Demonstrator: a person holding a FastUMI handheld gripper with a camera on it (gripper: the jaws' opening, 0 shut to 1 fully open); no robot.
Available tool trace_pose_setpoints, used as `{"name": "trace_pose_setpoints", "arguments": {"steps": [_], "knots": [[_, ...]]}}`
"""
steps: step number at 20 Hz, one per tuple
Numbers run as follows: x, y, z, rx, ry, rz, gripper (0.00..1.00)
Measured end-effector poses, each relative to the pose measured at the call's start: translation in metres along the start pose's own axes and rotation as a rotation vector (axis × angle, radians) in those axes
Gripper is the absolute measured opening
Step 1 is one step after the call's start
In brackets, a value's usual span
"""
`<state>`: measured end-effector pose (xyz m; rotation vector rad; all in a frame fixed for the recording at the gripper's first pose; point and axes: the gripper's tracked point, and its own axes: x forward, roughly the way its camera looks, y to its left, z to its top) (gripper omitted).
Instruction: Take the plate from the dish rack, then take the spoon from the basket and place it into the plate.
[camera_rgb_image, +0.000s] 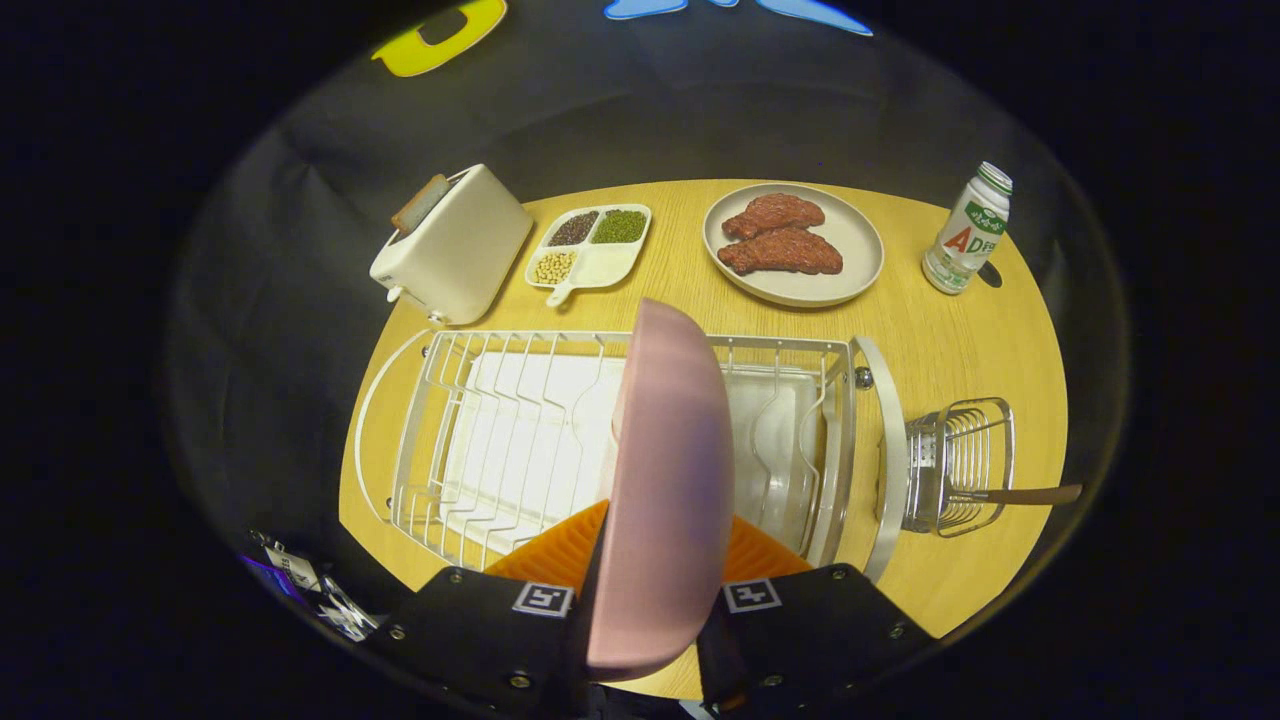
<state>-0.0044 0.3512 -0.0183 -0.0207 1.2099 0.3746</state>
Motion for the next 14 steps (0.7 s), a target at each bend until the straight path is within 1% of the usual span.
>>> {"name": "trace_pose_setpoints", "arguments": {"steps": [7,8,10,12,14], "knots": [[-0.008,-0.004,0.010,-0.073,0.061,-0.077,0.40],[-0.006,-0.009,0.017,-0.060,0.069,-0.092,0.40],[-0.008,-0.011,0.013,-0.080,0.102,-0.116,0.35],[-0.010,-0.012,0.012,-0.128,0.121,-0.144,0.35],[-0.013,-0.011,0.021,-0.191,0.116,-0.191,0.35]]}}
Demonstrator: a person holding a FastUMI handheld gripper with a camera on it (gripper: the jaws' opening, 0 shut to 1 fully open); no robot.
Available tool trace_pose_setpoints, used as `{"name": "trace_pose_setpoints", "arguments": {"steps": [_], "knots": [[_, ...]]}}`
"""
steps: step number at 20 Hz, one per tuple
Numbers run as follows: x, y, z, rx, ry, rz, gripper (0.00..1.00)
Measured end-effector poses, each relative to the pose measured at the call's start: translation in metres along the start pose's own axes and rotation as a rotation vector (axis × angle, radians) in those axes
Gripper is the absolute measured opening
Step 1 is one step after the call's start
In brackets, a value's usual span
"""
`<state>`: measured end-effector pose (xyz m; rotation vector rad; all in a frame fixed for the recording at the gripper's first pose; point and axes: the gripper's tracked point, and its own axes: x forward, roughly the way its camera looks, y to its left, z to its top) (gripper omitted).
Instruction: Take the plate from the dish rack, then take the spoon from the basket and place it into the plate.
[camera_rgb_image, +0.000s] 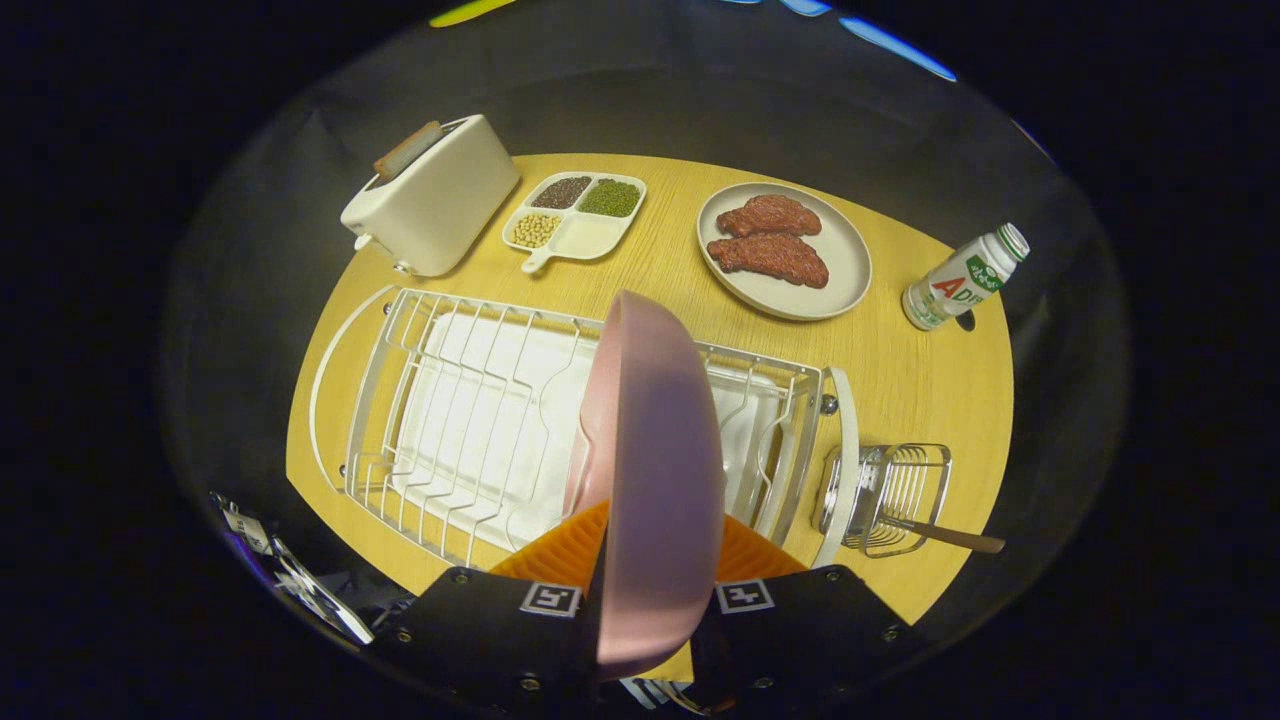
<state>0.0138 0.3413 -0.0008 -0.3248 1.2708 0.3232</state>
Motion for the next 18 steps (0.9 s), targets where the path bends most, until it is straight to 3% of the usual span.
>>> {"name": "trace_pose_setpoints", "arguments": {"steps": [1,3,8,14,18], "knots": [[-0.003,-0.010,0.011,-0.059,-0.031,-0.061,0.35],[-0.008,-0.014,0.021,-0.106,-0.030,-0.095,0.30],[-0.020,-0.015,0.031,-0.212,-0.023,-0.176,0.30],[-0.032,-0.009,0.022,-0.181,-0.025,-0.120,0.31],[-0.050,-0.015,0.003,-0.097,-0.044,-0.021,0.30]]}}
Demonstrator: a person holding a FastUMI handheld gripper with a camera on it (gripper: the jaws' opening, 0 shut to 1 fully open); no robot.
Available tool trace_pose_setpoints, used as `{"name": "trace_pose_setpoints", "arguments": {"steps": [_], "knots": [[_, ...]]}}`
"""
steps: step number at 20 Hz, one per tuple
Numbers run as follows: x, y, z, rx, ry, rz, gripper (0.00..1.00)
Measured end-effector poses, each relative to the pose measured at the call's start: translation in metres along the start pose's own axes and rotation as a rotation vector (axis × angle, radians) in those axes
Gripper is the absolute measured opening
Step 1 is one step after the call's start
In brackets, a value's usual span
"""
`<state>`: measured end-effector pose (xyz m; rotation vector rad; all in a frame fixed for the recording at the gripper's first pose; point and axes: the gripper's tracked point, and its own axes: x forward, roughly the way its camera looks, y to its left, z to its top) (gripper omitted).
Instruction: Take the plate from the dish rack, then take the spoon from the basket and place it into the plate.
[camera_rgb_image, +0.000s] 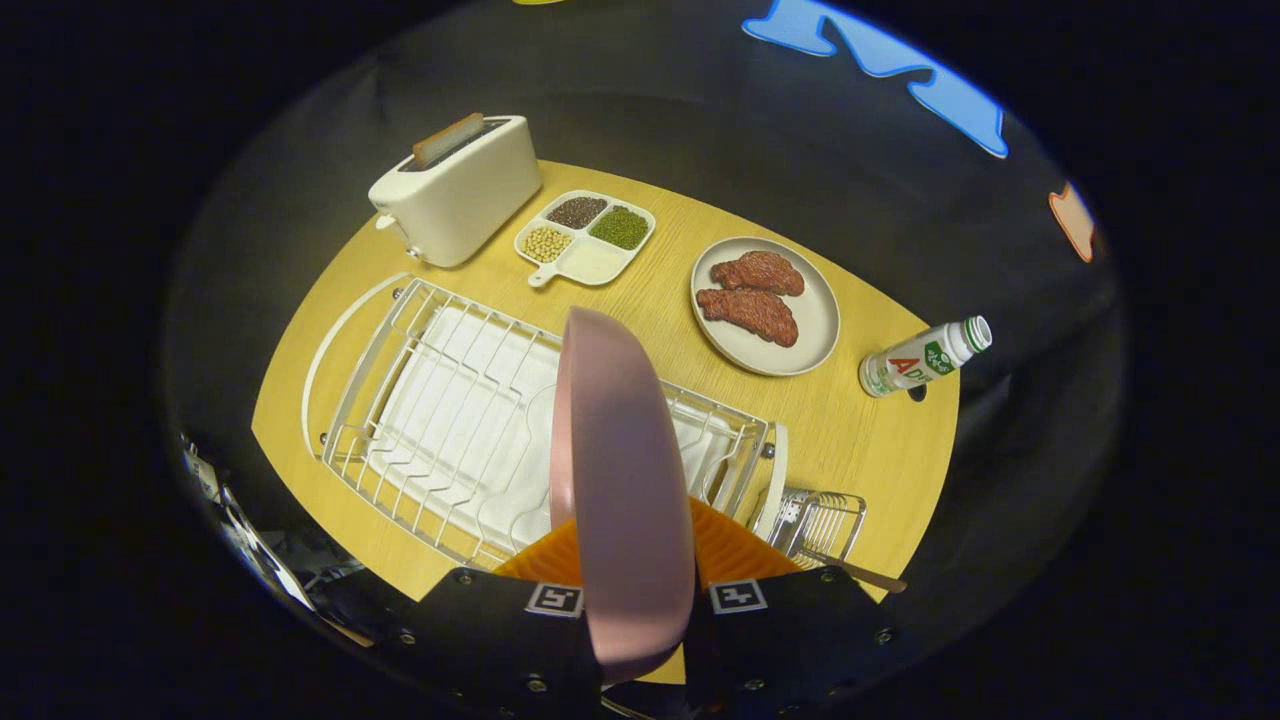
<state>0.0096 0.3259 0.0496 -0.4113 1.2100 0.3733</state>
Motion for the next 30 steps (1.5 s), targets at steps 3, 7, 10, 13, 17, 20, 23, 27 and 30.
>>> {"name": "trace_pose_setpoints", "arguments": {"steps": [3,7,10,13,17,20,23,27,30], "knots": [[-0.021,0.003,-0.026,0.070,-0.027,0.118,0.30],[-0.038,0.010,-0.074,0.184,-0.041,0.291,0.30],[-0.047,0.013,-0.107,0.266,-0.050,0.403,0.30],[-0.050,0.020,-0.134,0.353,-0.079,0.519,0.30],[-0.045,0.035,-0.174,0.423,-0.126,0.634,0.30],[-0.036,0.050,-0.203,0.479,-0.126,0.714,0.30],[-0.029,0.055,-0.220,0.525,-0.146,0.766,0.30],[-0.015,0.059,-0.235,0.546,-0.180,0.794,0.30],[0.003,0.067,-0.251,0.567,-0.156,0.807,0.30]]}}
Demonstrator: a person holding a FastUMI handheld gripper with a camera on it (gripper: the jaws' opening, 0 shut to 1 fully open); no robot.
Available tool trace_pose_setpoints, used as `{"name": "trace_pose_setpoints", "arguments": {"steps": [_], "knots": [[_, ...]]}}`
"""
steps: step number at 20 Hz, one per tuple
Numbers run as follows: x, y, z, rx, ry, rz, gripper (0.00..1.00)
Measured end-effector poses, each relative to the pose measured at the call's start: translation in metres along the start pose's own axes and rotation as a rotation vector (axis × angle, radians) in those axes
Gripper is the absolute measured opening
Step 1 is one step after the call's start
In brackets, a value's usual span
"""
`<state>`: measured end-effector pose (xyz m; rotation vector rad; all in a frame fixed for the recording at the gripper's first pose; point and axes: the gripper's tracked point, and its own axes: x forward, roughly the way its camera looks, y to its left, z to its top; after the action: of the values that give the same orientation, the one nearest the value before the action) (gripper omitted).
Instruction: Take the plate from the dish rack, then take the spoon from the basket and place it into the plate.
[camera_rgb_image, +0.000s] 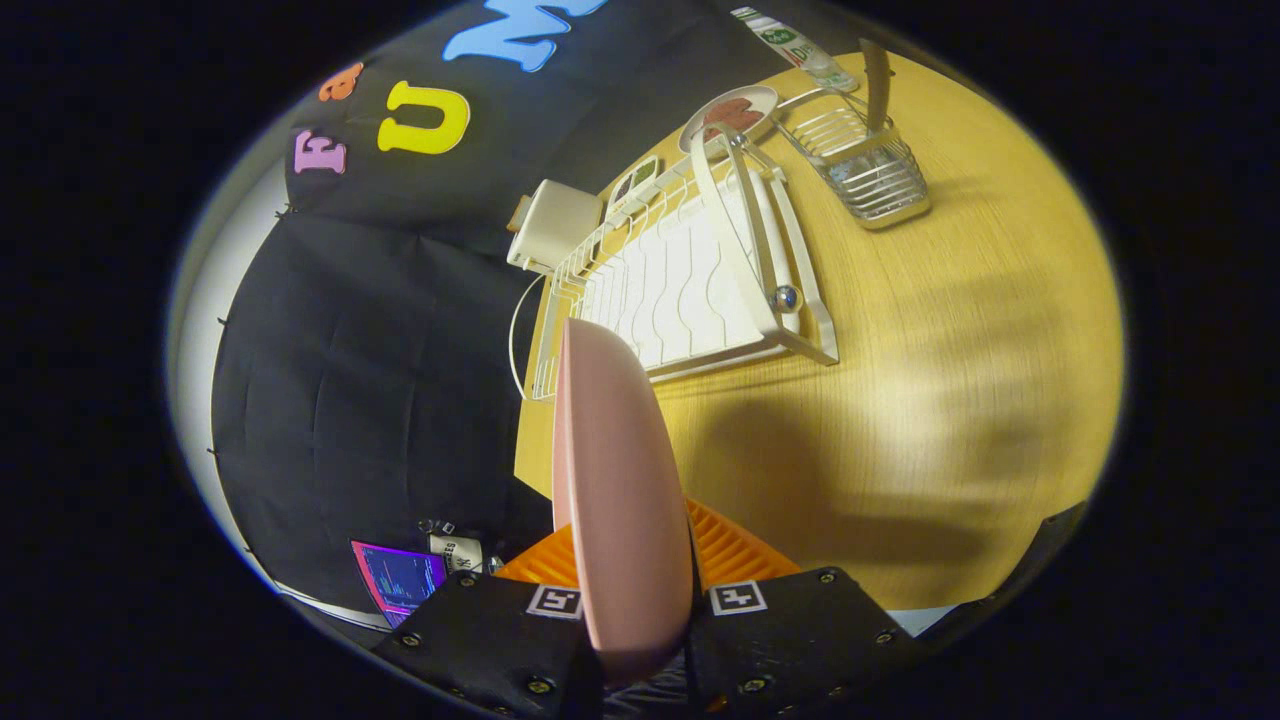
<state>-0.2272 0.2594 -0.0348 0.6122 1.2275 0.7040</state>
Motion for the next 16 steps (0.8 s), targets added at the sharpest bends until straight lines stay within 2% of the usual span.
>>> {"name": "trace_pose_setpoints", "arguments": {"steps": [7,13,16], "knots": [[0.041,-0.037,-0.028,0.052,0.037,-0.026,0.30],[0.062,-0.057,-0.029,0.058,0.046,-0.054,0.30],[0.062,-0.060,-0.027,0.072,0.046,-0.040,0.30]]}}
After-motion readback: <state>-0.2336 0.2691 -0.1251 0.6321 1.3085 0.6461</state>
